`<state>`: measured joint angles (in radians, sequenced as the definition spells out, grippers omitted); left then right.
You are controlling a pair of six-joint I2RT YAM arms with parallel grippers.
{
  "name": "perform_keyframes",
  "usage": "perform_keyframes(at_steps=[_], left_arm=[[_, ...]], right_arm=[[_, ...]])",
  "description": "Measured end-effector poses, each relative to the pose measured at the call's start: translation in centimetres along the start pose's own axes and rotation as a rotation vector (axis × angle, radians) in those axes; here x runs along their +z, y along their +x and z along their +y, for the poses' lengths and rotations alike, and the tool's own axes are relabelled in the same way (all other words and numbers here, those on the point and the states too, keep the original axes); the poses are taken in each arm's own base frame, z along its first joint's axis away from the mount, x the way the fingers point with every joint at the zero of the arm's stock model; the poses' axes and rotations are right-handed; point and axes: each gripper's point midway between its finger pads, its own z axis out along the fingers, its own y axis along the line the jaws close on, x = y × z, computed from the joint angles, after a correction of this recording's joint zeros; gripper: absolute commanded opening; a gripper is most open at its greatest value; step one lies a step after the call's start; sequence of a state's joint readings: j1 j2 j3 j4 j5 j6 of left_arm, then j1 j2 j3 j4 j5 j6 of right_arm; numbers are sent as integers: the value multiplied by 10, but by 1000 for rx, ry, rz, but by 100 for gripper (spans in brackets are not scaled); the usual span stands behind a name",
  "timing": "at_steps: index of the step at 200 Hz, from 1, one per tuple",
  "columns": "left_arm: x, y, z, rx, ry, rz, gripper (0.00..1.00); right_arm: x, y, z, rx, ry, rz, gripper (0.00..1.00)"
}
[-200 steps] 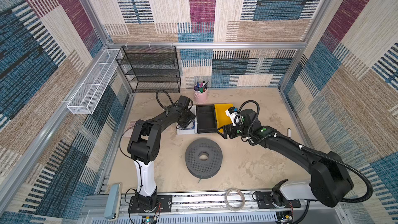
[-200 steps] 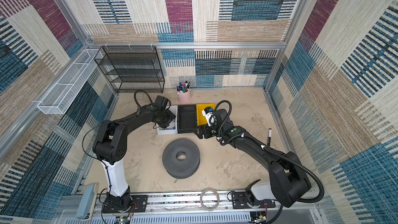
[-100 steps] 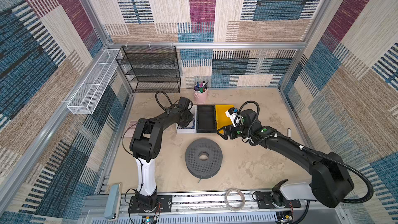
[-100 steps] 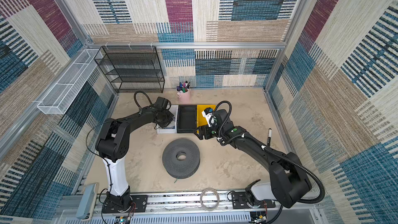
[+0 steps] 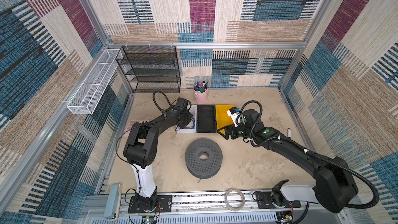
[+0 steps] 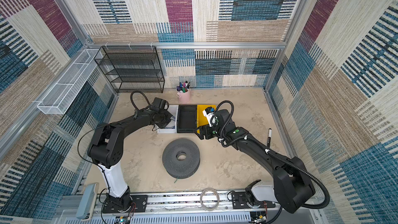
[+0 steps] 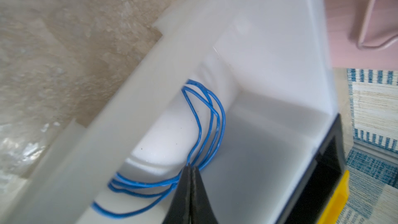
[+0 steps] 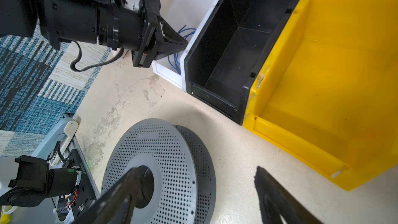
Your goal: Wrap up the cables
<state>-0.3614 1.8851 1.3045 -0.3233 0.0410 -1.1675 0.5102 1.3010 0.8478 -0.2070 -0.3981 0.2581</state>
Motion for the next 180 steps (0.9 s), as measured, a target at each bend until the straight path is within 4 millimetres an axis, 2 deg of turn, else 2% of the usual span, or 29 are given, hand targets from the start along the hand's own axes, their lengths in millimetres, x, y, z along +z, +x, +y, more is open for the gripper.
perform_keyframes(at_steps=[30,41,73,101,123,180], left_arm=[[-13,-4,-9,3,31,-24,0],[-17,-6,-12,5,36,-31,15],[-21,-14,-24,13,31,-52,35],[-7,-14,-21,13,-4,-45,41],[4,-16,-20,7,-29,-45,42],[18,-21,-19,3,-69,-58,48]], right_arm=[[-5,-2,2,-2,1,-16,86],[-6,-3,3,-4,1,-21,86],[-8,-4,3,-7,1,-28,86],[-9,-4,2,-7,5,-29,86],[-9,-3,2,-6,7,-28,86],[-9,-2,1,-11,9,-28,86]])
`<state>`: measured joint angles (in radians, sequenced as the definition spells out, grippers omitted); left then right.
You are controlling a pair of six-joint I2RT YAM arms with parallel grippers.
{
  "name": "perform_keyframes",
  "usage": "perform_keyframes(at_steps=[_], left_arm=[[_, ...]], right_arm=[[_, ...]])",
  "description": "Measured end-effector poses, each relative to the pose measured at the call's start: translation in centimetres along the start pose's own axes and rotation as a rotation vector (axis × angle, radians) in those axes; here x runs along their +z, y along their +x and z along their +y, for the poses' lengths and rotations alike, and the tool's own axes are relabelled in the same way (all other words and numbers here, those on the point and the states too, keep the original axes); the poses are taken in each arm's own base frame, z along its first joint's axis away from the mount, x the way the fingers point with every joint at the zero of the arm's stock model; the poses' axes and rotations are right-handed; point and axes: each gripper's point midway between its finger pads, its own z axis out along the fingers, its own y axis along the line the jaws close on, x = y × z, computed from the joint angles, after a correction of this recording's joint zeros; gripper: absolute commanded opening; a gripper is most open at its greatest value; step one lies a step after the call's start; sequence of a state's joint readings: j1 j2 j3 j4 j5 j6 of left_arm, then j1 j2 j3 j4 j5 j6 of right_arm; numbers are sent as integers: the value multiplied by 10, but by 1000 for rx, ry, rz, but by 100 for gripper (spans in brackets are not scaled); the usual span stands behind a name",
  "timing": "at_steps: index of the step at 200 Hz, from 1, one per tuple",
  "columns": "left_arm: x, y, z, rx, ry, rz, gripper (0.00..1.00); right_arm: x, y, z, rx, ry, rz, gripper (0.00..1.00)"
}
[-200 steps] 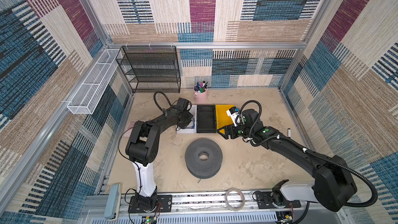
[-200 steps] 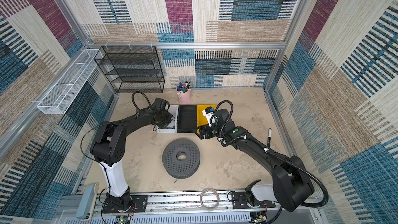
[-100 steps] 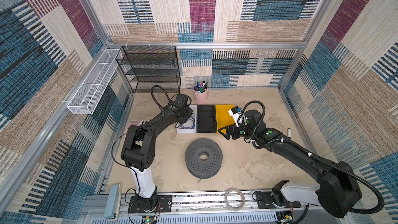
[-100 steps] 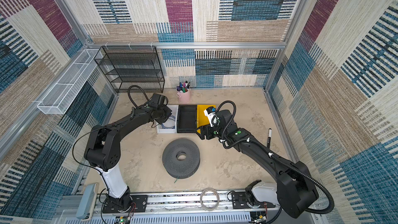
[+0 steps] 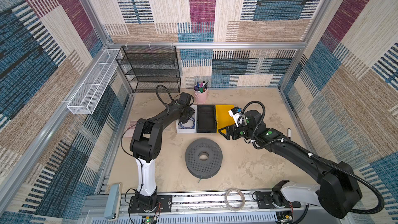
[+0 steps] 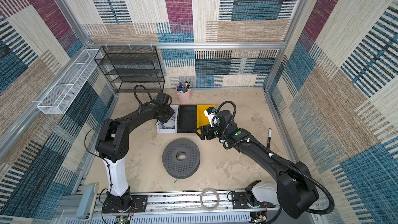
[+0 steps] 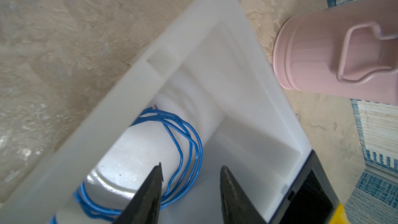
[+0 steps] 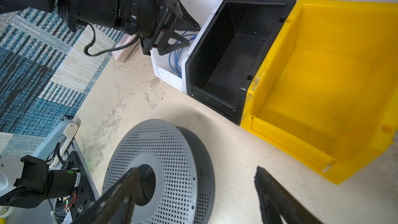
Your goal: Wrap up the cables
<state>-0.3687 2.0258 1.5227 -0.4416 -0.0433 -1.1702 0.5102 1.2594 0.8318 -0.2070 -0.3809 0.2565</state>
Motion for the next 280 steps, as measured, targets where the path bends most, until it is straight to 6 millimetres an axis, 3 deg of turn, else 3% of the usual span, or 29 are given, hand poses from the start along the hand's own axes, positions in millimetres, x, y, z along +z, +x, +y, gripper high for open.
perform_keyframes(at_steps=[54,116,129,149,183,199,240,280], left_arm=[[18,4,10,-2,-39,13,47],[24,5,10,-2,-29,7,43],[28,5,12,-2,-36,9,31],[31,5,11,-2,-31,8,28],[33,4,7,-4,-12,4,9],[33,3,6,-4,-4,-3,4],[21,5,9,-4,-5,0,0],[-20,-4,-13,-3,68,-33,0]], right_arm=[[0,0,-3,-13,15,-3,86],[0,4,-4,-7,19,14,86],[-1,4,-4,-6,20,15,86],[-3,5,-3,0,18,12,86],[-7,18,-5,22,23,27,86],[-9,21,-5,30,24,31,86],[-10,19,-4,32,22,24,86],[-11,18,-4,34,22,20,86]])
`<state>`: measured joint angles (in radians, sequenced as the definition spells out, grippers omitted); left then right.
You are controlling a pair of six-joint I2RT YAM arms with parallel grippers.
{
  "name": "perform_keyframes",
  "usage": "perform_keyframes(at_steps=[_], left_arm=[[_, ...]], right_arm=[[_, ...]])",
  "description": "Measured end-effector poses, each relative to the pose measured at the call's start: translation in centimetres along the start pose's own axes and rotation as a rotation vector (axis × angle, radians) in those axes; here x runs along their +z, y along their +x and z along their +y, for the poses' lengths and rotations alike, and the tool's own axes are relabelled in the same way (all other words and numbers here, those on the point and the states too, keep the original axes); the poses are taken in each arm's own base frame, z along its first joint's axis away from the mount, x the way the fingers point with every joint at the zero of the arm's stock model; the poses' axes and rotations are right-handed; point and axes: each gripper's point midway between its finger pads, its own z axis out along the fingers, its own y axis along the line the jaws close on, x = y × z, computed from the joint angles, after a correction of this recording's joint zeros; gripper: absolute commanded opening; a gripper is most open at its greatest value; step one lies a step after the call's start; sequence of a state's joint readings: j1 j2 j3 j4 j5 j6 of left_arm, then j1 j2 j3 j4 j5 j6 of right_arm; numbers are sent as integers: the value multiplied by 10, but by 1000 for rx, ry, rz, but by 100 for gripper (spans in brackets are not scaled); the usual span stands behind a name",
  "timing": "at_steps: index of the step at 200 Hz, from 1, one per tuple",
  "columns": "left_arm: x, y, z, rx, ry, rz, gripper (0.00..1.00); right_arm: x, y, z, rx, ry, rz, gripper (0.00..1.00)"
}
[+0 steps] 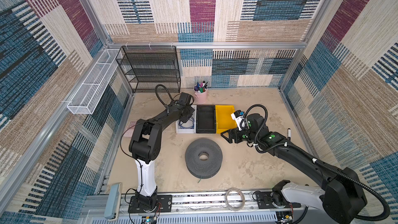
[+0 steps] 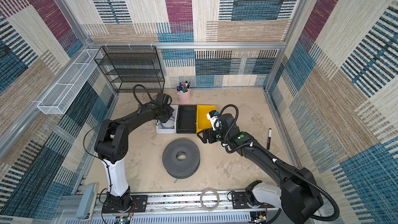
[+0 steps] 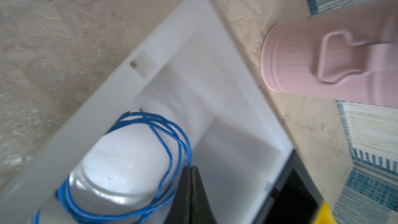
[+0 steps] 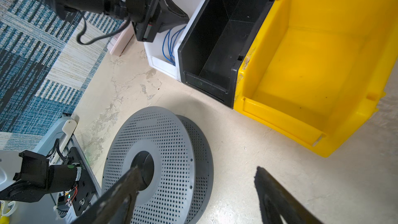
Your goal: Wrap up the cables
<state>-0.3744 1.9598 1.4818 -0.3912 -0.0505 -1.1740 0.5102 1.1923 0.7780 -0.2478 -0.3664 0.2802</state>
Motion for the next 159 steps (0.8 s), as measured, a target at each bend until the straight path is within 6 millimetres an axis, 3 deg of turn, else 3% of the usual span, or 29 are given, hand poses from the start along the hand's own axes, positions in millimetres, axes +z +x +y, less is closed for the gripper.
perform_keyframes(at_steps=[60,69,97,122,159], left_arm=[[-60,-18,-14,31,31,-70,0],[-64,-20,-14,46,21,-71,9],[-58,-19,-5,81,-56,-56,38],[-44,-10,10,97,-127,-12,46],[-22,-1,11,146,-174,56,51]], right_arm=[[-5,-8,4,-17,-11,-35,86],[-6,-9,5,-21,-12,-39,86],[-9,-12,7,-34,-15,-54,87],[-8,-13,7,-45,-17,-63,87],[-3,-9,5,-48,-19,-53,87]])
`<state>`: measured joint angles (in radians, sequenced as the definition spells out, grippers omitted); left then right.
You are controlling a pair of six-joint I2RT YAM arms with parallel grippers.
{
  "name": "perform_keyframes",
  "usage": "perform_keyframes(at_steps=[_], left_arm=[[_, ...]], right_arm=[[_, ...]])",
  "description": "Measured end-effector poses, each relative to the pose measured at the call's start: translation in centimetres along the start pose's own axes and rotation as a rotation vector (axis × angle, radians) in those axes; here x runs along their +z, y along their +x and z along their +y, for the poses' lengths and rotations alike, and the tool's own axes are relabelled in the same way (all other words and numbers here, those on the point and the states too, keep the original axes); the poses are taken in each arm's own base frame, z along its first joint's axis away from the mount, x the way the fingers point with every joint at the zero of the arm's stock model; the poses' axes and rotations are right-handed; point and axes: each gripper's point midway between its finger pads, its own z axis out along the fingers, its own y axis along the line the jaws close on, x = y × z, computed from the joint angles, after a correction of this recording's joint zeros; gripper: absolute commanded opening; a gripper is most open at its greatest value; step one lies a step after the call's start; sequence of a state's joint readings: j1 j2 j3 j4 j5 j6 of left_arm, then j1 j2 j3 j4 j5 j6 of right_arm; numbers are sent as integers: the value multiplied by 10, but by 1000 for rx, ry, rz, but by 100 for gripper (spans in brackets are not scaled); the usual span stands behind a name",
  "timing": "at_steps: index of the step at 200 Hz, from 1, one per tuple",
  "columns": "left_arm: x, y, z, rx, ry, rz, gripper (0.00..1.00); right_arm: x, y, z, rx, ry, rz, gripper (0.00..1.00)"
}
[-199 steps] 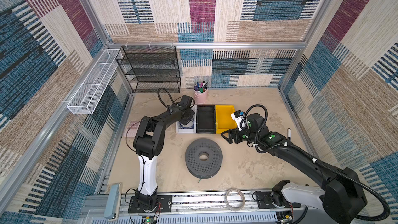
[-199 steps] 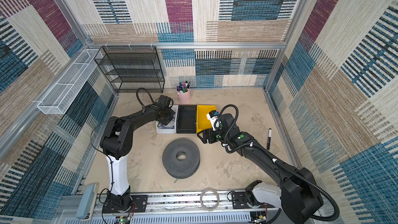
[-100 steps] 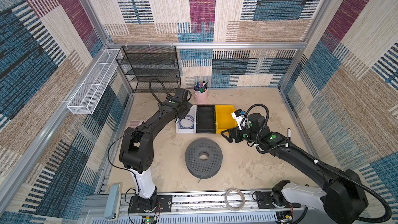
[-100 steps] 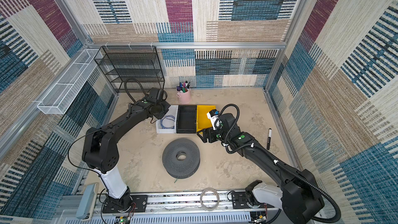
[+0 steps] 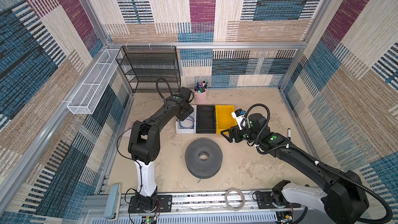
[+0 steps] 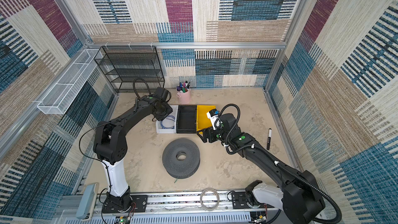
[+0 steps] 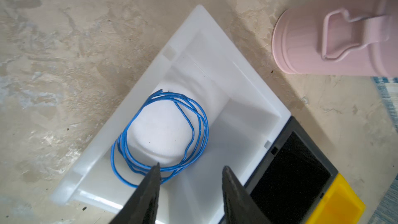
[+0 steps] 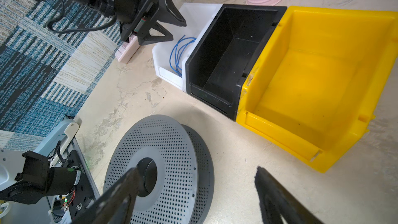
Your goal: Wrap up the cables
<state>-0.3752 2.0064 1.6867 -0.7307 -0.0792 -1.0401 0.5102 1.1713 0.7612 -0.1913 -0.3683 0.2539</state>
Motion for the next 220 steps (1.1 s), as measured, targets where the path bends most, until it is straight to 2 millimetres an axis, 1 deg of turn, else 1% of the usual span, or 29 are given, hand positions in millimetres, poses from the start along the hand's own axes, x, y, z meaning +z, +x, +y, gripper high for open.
perform_keyframes(at_steps=[20,54,76,107,134,186,198,220], left_arm=[[12,-2,-5,27,-19,12,51],[32,5,4,32,-63,46,50],[44,7,1,25,-56,71,50],[53,-1,-7,11,-28,76,50],[64,-4,-9,6,-31,79,48],[74,-1,-2,-5,-39,107,40],[77,0,1,-6,-46,111,40],[78,1,0,-7,-33,111,42]], right_arm=[[4,2,-1,-7,-5,9,87],[9,7,-3,-19,-11,29,87],[11,8,-3,-23,-15,35,87],[14,11,-5,-21,-12,47,87],[17,14,-6,-16,-12,60,87],[18,13,-6,-14,-12,64,87],[18,13,-6,-14,-12,64,87],[17,13,-6,-14,-12,63,87]])
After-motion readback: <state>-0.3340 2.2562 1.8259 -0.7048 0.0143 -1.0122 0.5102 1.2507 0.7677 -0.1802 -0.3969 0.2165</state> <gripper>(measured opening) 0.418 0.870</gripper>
